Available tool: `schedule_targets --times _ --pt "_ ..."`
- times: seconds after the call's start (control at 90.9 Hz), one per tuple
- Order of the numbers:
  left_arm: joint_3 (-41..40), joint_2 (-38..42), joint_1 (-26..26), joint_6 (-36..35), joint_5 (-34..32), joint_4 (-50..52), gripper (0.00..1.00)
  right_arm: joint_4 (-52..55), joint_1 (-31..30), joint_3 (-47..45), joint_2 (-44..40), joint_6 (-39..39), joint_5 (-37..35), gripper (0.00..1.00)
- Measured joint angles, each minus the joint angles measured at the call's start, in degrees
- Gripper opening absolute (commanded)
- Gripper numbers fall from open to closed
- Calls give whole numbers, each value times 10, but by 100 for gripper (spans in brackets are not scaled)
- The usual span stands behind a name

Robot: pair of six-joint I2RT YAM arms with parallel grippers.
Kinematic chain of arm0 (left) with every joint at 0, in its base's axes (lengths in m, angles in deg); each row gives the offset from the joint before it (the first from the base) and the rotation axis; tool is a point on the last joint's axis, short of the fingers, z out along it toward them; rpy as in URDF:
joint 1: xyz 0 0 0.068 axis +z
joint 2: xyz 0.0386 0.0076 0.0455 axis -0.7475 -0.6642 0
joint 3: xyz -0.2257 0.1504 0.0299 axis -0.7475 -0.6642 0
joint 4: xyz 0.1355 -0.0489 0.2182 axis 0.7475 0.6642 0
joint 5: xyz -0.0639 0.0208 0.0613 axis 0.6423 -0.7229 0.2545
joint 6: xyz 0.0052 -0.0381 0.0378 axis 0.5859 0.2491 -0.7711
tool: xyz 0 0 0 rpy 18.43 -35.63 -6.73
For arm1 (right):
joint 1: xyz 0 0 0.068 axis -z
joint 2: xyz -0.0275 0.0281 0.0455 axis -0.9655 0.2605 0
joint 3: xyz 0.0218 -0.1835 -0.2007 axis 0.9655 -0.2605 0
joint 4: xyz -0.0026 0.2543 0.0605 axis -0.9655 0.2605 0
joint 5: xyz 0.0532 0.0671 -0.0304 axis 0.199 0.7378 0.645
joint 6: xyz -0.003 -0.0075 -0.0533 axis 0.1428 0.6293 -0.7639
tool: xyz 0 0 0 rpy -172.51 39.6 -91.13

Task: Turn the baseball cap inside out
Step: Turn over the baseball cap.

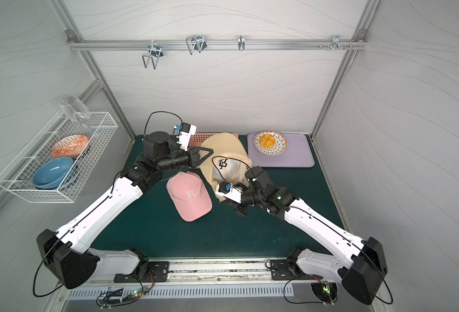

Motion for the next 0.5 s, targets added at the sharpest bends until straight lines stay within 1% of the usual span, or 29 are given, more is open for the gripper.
schedule_targets --times 0.033,0.077,0.121,0.143,0.231,0.297,0.33,0.396,0.495 --pt "3 1 -1 -21 7 0 0 19 3 16 18 2 21 11" --pt "3 4 -1 -45 16 0 0 40 5 34 39 7 39 20" --pt "3 9 -1 -70 20 1 0 53 5 42 54 17 48 35" --pt "3 11 -1 -79 22 1 0 58 5 44 59 17 49 39" --pt "3 22 0 -116 29 1 0 63 5 37 57 39 43 49" --pt "3 30 0 -138 28 1 0 48 6 19 35 49 32 57" --pt "3 33 0 -148 27 1 0 37 6 6 15 55 23 59" --pt "3 40 0 -163 24 1 0 11 6 -23 -33 70 -7 61" --pt "2 46 0 -178 19 1 0 -31 6 -54 -99 89 -59 59"
